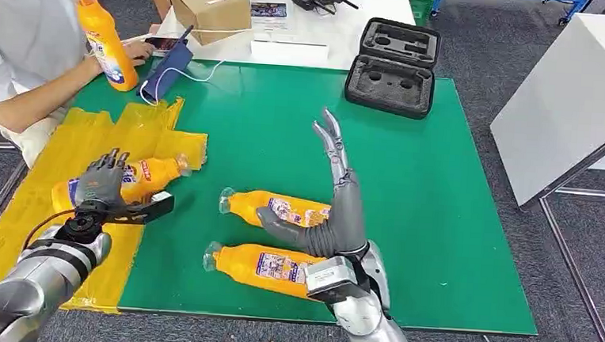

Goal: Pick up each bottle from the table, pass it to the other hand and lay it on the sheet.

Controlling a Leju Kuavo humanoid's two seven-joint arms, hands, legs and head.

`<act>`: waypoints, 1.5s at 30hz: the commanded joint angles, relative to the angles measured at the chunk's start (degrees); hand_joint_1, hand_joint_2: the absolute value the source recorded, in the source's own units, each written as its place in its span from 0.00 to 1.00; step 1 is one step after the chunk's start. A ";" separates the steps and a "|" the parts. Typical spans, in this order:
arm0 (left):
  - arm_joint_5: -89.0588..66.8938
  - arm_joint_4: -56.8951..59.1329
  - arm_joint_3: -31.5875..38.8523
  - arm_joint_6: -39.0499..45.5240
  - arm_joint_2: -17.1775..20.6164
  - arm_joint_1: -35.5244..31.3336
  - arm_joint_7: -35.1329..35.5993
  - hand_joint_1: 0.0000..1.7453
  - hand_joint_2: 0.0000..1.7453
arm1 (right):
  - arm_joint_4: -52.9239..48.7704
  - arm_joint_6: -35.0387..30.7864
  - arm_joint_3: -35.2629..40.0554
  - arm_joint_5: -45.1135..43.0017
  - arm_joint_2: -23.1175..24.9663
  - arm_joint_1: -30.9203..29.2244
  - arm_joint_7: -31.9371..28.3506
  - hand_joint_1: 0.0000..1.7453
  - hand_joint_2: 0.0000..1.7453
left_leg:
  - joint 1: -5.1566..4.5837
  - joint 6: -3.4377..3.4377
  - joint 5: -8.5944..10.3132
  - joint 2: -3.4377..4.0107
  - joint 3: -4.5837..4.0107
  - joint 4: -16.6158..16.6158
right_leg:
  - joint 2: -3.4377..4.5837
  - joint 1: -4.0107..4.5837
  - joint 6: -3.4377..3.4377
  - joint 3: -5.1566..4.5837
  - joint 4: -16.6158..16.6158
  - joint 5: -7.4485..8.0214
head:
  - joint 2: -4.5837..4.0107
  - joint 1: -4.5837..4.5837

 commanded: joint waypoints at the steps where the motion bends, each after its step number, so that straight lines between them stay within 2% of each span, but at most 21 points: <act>1: -1.37 3.13 5.22 3.12 -2.68 1.00 -1.90 0.00 0.00 | 3.67 1.06 0.61 -0.37 -1.73 -1.76 0.42 0.00 1.00 | 0.06 -0.10 -0.15 0.11 0.45 -0.06 | 0.14 0.06 -0.10 0.49 -0.14 -0.11 | 0.00 0.00; 2: -1.29 2.86 6.27 4.32 -2.99 1.14 -2.77 0.00 0.00 | 3.81 1.08 0.55 -0.30 -1.71 -1.76 0.44 0.00 1.00 | 0.02 -0.04 -0.06 0.07 0.21 -0.05 | 0.08 0.02 -0.04 0.22 -0.10 -0.04 | 0.00 0.00; 5: 1.73 -0.12 11.75 14.60 -5.11 2.71 -10.12 0.00 0.00 | 3.89 0.81 0.29 -0.04 -1.77 -1.14 0.41 0.00 1.00 | 0.05 -0.08 -0.13 0.02 0.37 -0.05 | 0.05 0.04 -0.08 0.43 -0.14 -0.11 | 0.00 0.02; 9: 2.12 -0.52 12.49 15.30 -5.73 2.85 -10.90 0.00 0.00 | 3.84 0.76 0.26 0.02 -1.86 -0.95 0.40 0.00 1.00 | 0.05 -0.07 -0.10 -0.02 0.26 -0.03 | 0.00 0.04 -0.07 0.31 -0.11 -0.10 | 0.00 0.00; 10: 3.24 -3.63 14.03 15.43 -6.07 4.04 -13.29 0.00 0.00 | 3.62 0.71 0.20 0.15 -1.86 -0.84 0.40 0.00 1.00 | 0.03 -0.06 -0.06 -0.05 0.20 -0.04 | -0.04 0.02 -0.05 0.24 -0.11 -0.07 | 0.00 0.02; 11: 6.84 -8.16 17.41 15.43 -7.29 5.88 -19.10 0.00 0.00 | 3.36 0.60 -0.03 0.41 -1.88 -0.56 0.46 0.00 1.00 | 0.05 -0.08 -0.10 -0.05 0.27 -0.02 | -0.03 0.04 -0.07 0.33 -0.11 -0.11 | 0.00 0.02; 12: 12.74 -8.56 20.48 15.43 -9.31 6.06 -26.40 0.00 1.00 | 2.92 0.61 -0.45 0.82 -1.95 -0.09 0.63 0.00 1.00 | 0.09 -0.11 -0.17 -0.03 0.43 -0.03 | 0.00 0.07 -0.11 0.52 -0.15 -0.16 | 0.00 0.02; 13: 18.94 -9.73 22.54 13.58 -10.83 6.23 -32.65 0.00 1.00 | 2.26 0.72 -1.00 1.31 -2.04 0.54 0.79 0.00 1.00 | 0.04 -0.06 -0.09 0.05 0.20 -0.02 | 0.05 0.04 -0.07 0.23 -0.10 -0.06 | 0.00 0.02; 14: 21.11 -13.57 22.24 13.27 -11.60 7.79 -34.78 0.00 1.00 | 1.65 1.09 -1.59 1.87 -2.06 1.10 1.00 0.00 1.00 | 0.05 -0.07 -0.09 -0.01 0.25 -0.04 | -0.04 0.05 -0.07 0.31 -0.13 -0.09 | 0.00 -0.02; 16: 24.48 -23.74 20.75 11.08 -13.07 12.02 -35.93 0.00 1.00 | 1.44 1.59 -2.55 3.09 -1.84 1.65 1.52 0.00 1.00 | 0.02 -0.06 -0.06 -0.11 0.18 -0.04 | -0.20 0.02 -0.05 0.20 -0.12 -0.11 | 0.00 0.00; 18: 30.73 -35.57 19.43 11.62 -14.71 16.93 -40.20 0.00 1.00 | 2.77 1.41 -3.23 5.61 -1.33 1.17 2.86 0.00 1.00 | 0.01 -0.05 -0.09 -0.22 0.18 -0.01 | -0.22 0.01 -0.04 0.24 -0.10 -0.15 | 0.00 -0.02; 20: 32.28 -43.83 18.24 11.25 -15.49 20.36 -39.83 0.00 1.00 | 4.53 0.09 -3.60 8.08 -0.74 0.24 4.02 0.00 1.00 | 0.00 -0.03 -0.07 0.02 0.07 0.00 | 0.01 0.01 -0.01 0.06 -0.09 -0.04 | 0.00 0.00; 28: 32.60 -43.96 17.91 10.36 -14.88 20.45 -39.20 0.00 1.00 | 4.81 -0.05 -3.77 8.22 -0.51 0.10 3.97 0.00 1.00 | 0.01 -0.07 -0.08 0.11 0.01 0.00 | 0.06 0.03 -0.05 -0.01 -0.08 -0.01 | 0.00 0.00; 30: 33.74 -46.76 18.09 13.55 -16.06 21.39 -40.89 0.00 1.00 | 6.89 -1.67 -3.62 14.60 -0.76 -1.23 7.62 0.00 1.00 | 0.06 -0.14 -0.17 0.11 0.25 0.00 | 0.08 0.08 -0.12 0.24 -0.08 -0.10 | 0.00 -0.02; 33: 38.53 -54.43 16.52 6.91 -17.54 24.44 -40.14 0.00 1.00 | 14.55 -1.99 -3.45 25.82 -0.63 -5.84 14.99 0.00 1.00 | 0.06 -0.09 -0.17 0.16 0.19 0.04 | 0.15 0.07 -0.07 0.19 -0.07 -0.07 | 0.00 0.00; 35: 40.89 -58.46 15.58 3.59 -18.72 26.40 -39.45 0.00 1.00 | 21.24 -1.17 -1.52 37.34 -0.15 -9.71 21.79 0.00 1.00 | 0.06 -0.09 -0.20 0.29 0.25 0.05 | 0.28 0.07 -0.06 0.24 -0.09 -0.06 | 0.00 0.00; 37: 40.55 -59.75 15.08 3.21 -18.93 27.06 -38.79 0.00 1.00 | 23.25 -1.96 -1.49 38.07 0.79 -10.52 21.95 0.00 1.00 | 0.04 -0.07 -0.13 0.33 0.15 0.01 | 0.28 0.05 -0.04 0.11 -0.09 0.01 | 0.00 0.00; 41: 49.94 -65.85 14.33 -4.24 -21.02 30.19 -39.94 0.00 1.00 | 31.59 0.80 2.34 48.17 1.73 -13.90 27.96 0.00 1.00 | 0.04 -0.09 -0.16 0.23 0.23 0.01 | 0.23 0.05 -0.08 0.23 -0.09 -0.06 | 0.00 0.02; 45: 53.73 -67.61 12.30 -9.37 -21.37 30.87 -39.42 0.00 1.00 | 39.57 0.57 2.31 48.55 3.33 -16.55 28.74 0.00 1.00 | 0.02 -0.06 -0.09 0.18 0.09 -0.01 | 0.17 0.04 -0.04 0.09 -0.08 -0.01 | 0.00 0.02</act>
